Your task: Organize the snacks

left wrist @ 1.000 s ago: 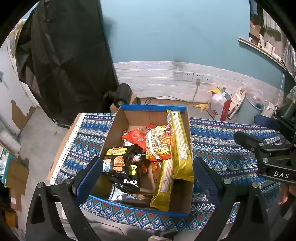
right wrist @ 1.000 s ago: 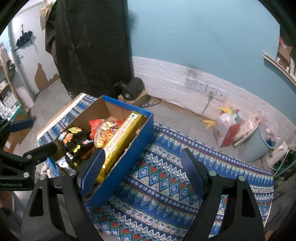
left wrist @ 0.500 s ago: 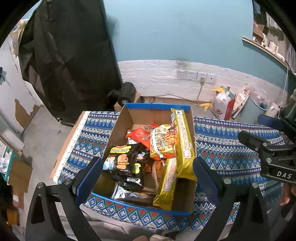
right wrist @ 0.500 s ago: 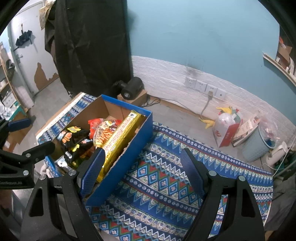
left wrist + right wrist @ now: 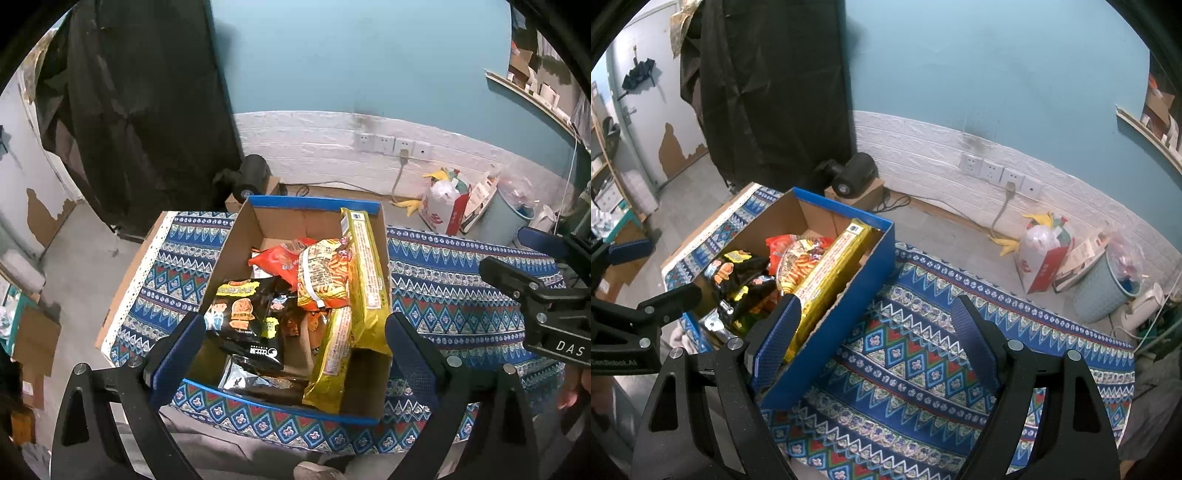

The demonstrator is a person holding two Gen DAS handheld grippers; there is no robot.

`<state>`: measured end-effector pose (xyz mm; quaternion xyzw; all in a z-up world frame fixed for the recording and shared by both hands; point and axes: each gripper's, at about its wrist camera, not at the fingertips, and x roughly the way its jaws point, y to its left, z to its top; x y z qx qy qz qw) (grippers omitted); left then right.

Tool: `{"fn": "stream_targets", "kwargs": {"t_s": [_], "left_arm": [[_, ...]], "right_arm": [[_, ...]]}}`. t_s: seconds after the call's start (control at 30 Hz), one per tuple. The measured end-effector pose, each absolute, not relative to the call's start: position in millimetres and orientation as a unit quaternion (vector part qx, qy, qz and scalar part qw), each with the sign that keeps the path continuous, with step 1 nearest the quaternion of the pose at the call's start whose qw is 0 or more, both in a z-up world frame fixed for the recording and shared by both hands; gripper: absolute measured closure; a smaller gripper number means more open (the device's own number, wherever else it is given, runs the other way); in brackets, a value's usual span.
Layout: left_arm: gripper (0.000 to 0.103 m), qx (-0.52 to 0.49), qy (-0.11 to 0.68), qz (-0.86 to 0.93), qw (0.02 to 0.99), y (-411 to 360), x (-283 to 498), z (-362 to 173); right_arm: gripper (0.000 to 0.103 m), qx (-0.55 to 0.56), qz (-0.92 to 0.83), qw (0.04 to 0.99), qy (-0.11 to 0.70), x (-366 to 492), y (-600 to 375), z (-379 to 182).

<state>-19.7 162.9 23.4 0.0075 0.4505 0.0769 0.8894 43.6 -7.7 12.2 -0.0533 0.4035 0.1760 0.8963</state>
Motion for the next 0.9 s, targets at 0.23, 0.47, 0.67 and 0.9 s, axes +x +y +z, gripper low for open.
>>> {"fn": "stream_targets", "kwargs": {"t_s": [0.23, 0.47, 0.67, 0.9], "left_arm": [[0.004, 0.004, 0.451, 0.076, 0.889, 163.8, -20.1, 23.6], [0.004, -0.004, 0.458, 0.072, 0.886, 163.2, -20.6, 20.7], [0.004, -0.009, 0.454, 0.071, 0.888, 165.1, -23.1, 22.6], [0.004, -0.008, 0.452, 0.068, 0.889, 164.0, -23.6, 23.6]], "right_arm": [[0.021, -0.053, 0.176, 0.896, 0.403, 43.3, -7.4, 12.1], [0.021, -0.053, 0.173, 0.897, 0.403, 43.5, -11.1, 12.3], [0.021, -0.052, 0.173, 0.897, 0.403, 43.4, -17.0, 12.7], [0.021, -0.054, 0.173, 0.896, 0.404, 43.6, -17.2, 14.1]]}}
